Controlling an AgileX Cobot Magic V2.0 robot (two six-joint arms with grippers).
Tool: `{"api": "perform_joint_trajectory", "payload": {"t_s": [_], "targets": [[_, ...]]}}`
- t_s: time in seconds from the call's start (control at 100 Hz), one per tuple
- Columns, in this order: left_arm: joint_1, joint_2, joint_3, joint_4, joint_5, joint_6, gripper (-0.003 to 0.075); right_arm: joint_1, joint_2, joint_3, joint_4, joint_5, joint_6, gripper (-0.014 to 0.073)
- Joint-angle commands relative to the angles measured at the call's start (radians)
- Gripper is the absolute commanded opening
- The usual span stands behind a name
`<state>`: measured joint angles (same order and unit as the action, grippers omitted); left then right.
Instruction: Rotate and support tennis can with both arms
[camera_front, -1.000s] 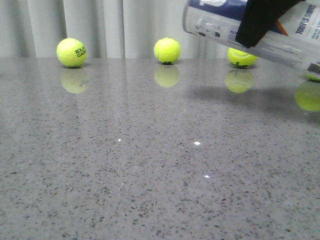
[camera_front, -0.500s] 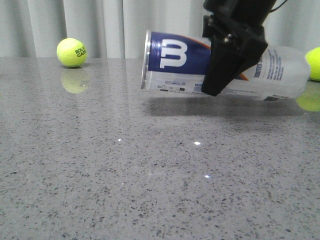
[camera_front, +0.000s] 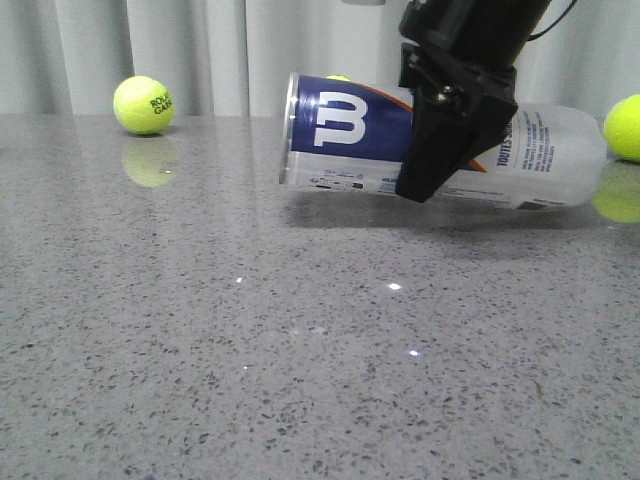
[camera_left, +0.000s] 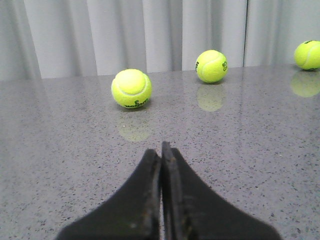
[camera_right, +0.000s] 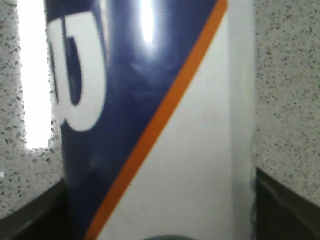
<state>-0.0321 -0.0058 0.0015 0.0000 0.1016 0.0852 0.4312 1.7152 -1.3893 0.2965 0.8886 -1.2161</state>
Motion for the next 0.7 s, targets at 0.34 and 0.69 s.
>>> {"api": "perform_joint_trajectory", "payload": {"t_s": [0.34,0.69], "targets": [[0.001,-0.029,0.043,0.000,-0.080,-0.009,-0.0018,-0.001,-0.040,-0.035,0.026,-0.029,-0.002,0.0640],[0.001,-0.029,0.043,0.000,-0.080,-0.009,-0.0019,-0.001,-0.115,-0.101,-0.015,0.078,-0.002,0.0633]]}}
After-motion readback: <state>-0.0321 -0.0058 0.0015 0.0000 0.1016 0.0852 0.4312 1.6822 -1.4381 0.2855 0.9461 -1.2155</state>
